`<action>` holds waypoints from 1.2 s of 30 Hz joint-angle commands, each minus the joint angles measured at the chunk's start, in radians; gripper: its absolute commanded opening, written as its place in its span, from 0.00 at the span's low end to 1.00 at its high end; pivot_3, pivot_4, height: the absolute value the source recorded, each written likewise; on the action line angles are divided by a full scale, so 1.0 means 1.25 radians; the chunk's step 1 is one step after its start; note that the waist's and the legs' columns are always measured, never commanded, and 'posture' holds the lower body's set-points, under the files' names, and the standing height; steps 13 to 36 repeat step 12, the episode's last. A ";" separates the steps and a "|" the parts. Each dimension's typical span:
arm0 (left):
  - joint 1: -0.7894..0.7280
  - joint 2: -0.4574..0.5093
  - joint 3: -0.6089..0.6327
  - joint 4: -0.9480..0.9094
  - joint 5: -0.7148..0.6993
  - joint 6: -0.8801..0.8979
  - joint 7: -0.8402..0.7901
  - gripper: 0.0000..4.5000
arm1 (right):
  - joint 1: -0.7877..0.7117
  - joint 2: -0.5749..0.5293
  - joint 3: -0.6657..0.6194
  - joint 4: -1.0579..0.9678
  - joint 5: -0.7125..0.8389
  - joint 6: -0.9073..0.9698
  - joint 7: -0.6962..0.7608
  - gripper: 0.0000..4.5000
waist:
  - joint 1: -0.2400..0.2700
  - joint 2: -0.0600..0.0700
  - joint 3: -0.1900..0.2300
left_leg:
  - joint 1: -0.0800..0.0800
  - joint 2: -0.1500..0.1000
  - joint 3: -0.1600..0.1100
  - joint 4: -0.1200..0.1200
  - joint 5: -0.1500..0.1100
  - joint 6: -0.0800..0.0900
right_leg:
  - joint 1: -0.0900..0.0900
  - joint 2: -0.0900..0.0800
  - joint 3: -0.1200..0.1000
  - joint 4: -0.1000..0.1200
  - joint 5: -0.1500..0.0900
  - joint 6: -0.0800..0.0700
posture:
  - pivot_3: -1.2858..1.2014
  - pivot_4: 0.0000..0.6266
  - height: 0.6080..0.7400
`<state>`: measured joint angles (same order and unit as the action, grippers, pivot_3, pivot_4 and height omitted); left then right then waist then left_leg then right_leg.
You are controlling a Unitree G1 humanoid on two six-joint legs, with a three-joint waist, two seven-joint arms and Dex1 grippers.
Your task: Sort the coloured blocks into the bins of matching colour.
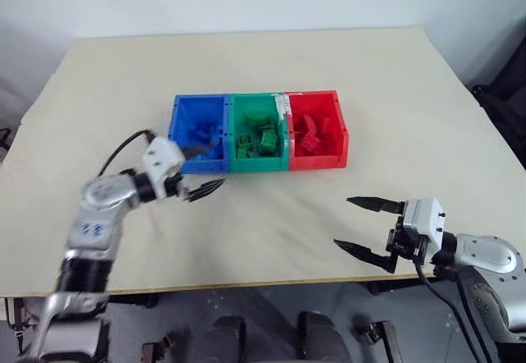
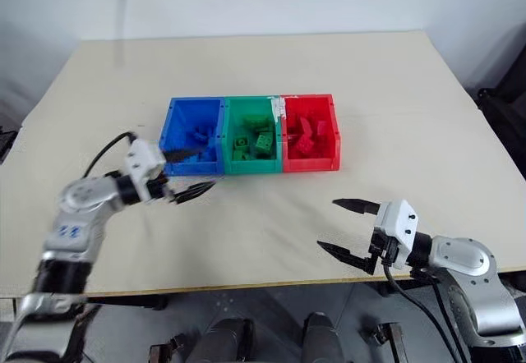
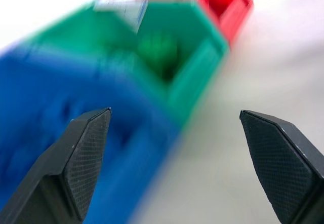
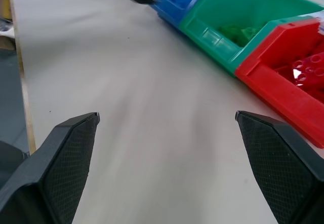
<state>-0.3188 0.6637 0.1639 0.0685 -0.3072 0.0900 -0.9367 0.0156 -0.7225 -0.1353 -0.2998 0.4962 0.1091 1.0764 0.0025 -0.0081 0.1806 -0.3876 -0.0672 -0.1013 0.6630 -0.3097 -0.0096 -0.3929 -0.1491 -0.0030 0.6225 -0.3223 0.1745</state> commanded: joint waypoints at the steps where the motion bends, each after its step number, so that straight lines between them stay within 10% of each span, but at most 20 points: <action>1: 0.102 0.055 0.103 -0.072 -0.064 -0.019 -0.054 0.96 | -0.037 -0.006 0.007 0.022 0.014 -0.014 0.043 1.00 | 0.007 0.000 0.000 | 0.000 0.000 0.000 0.000 0.000 0.000 | 0.000 0.000 0.000 -0.001 0.000 0.000 | 0.52 0.24 1.00; 7: 0.297 0.081 0.204 -0.105 -0.051 -0.058 -0.037 0.96 | -0.100 0.001 0.030 0.084 0.009 -0.018 0.092 1.00 | 0.009 0.001 0.000 | 0.001 0.001 0.000 -0.001 0.000 0.000 | 0.000 0.000 0.000 -0.001 -0.001 -0.001 | 0.52 0.24 1.00; 36: 0.313 0.051 0.203 -0.140 -0.059 -0.056 0.009 0.96 | -0.106 0.000 0.013 0.101 0.009 -0.025 0.095 1.00 | 0.020 0.001 0.000 | 0.001 0.000 0.000 0.000 0.000 0.000 | 0.001 0.000 0.000 -0.001 0.000 -0.001 | 0.52 0.24 1.00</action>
